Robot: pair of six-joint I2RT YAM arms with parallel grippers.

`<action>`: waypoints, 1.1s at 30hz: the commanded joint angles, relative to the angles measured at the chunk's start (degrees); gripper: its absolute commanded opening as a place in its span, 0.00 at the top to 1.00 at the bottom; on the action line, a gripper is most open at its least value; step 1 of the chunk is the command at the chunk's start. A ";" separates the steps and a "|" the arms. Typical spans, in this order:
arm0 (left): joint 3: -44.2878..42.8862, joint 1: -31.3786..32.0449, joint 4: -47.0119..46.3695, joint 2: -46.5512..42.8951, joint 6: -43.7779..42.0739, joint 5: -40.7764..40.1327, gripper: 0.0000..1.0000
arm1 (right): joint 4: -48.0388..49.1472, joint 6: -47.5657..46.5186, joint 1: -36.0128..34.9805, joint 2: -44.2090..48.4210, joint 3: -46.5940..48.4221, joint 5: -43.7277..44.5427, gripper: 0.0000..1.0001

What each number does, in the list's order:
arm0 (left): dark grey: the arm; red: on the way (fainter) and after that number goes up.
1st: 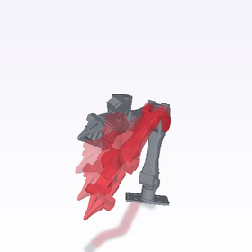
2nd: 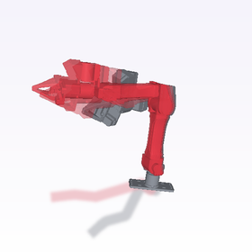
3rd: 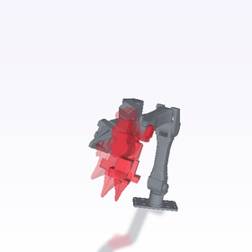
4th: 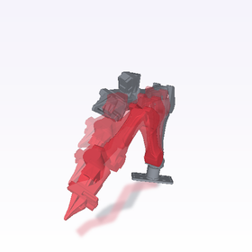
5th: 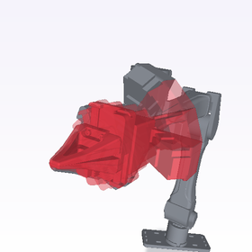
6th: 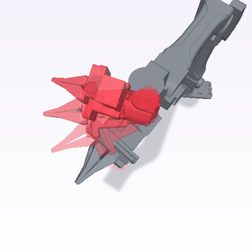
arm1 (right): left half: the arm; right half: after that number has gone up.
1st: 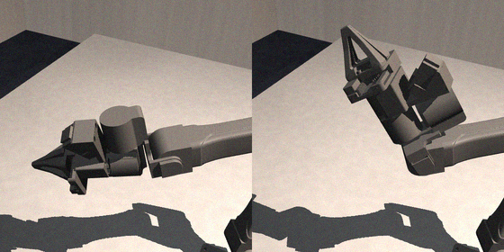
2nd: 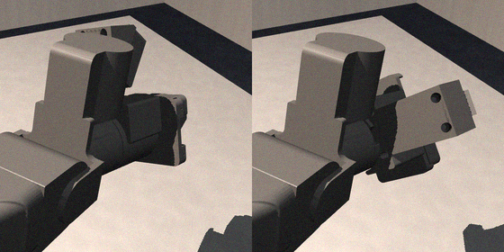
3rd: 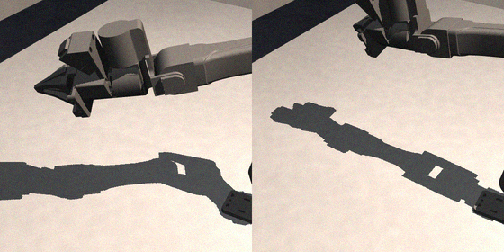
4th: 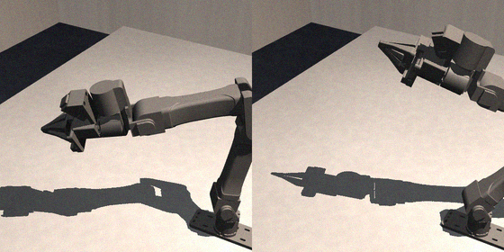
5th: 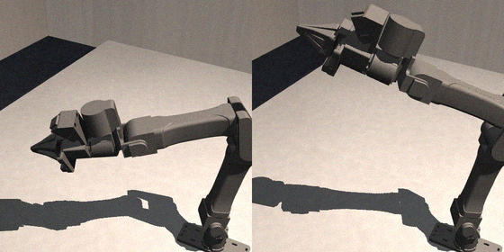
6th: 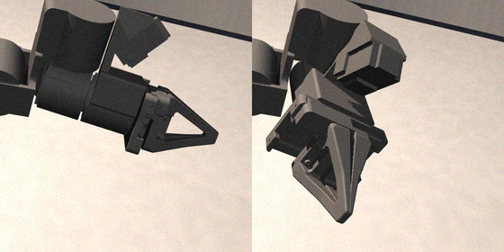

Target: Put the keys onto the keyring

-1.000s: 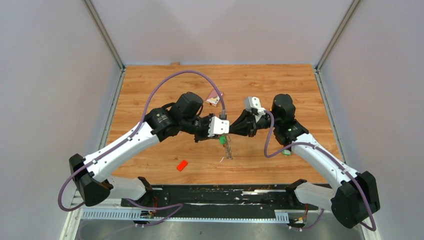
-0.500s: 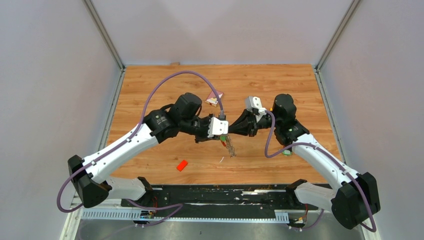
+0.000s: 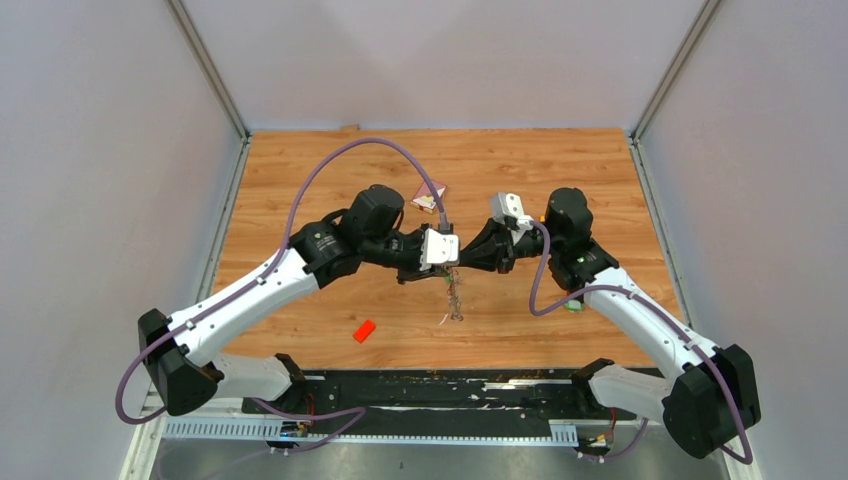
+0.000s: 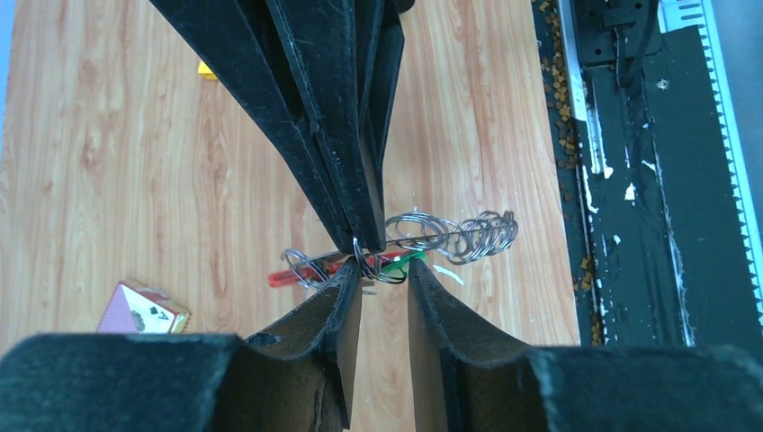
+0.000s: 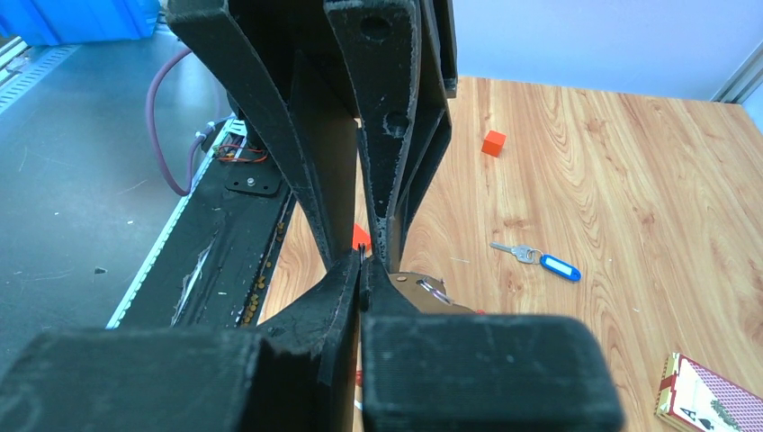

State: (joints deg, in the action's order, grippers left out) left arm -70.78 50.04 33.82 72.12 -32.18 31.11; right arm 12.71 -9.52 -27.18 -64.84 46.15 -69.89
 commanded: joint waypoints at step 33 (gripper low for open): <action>0.31 -0.25 -8.92 3.44 11.46 -3.07 0.98 | 1.99 4.67 0.35 1.20 0.76 14.26 1.00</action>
State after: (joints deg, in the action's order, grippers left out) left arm -70.02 48.97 29.39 74.65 -24.16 27.73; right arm 10.98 -7.14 -26.81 -64.49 45.98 -63.33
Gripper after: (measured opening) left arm 0.012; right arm 0.015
